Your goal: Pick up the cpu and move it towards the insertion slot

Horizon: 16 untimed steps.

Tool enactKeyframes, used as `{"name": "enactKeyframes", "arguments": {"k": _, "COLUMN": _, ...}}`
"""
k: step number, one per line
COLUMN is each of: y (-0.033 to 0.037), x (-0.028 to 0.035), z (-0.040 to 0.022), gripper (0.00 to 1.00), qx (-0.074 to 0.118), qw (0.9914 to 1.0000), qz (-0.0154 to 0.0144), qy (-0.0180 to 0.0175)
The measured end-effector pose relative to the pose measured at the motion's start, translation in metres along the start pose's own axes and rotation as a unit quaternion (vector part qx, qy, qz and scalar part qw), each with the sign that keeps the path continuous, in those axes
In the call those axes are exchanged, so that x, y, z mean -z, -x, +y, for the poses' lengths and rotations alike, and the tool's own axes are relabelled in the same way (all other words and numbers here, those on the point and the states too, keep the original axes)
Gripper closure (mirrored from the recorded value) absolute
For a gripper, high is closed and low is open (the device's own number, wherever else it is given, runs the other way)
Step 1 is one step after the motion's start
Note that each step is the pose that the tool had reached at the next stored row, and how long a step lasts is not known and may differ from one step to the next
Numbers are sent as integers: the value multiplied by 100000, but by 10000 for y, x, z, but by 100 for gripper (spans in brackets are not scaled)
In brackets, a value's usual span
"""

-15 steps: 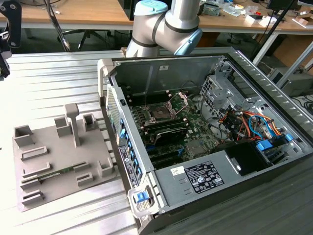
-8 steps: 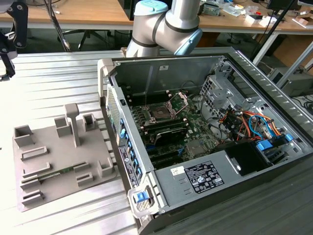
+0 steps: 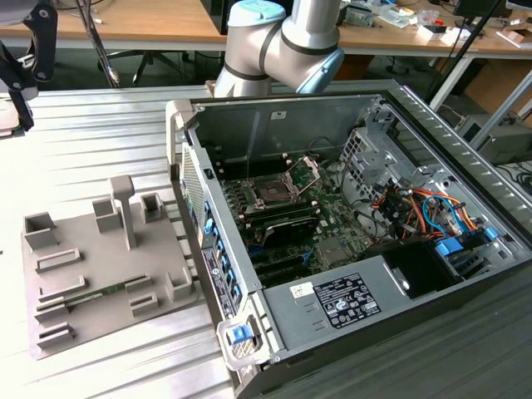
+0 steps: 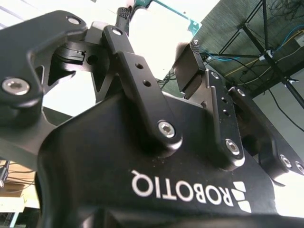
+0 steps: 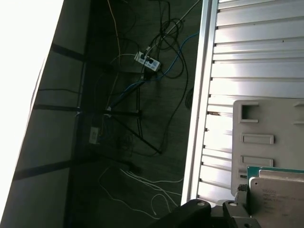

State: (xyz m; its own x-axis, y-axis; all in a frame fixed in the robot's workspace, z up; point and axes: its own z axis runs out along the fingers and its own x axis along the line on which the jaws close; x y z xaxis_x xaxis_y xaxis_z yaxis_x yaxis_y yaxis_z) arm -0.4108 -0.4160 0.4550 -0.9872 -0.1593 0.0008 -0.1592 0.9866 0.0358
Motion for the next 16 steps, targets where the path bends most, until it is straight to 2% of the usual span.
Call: {"name": "enactKeyframes", "arguments": {"k": 16, "y": 84, "x": -3, "z": -13, "gripper": 45, "qx": 0, "qw": 100000, "qz": -5, "qy": 1}}
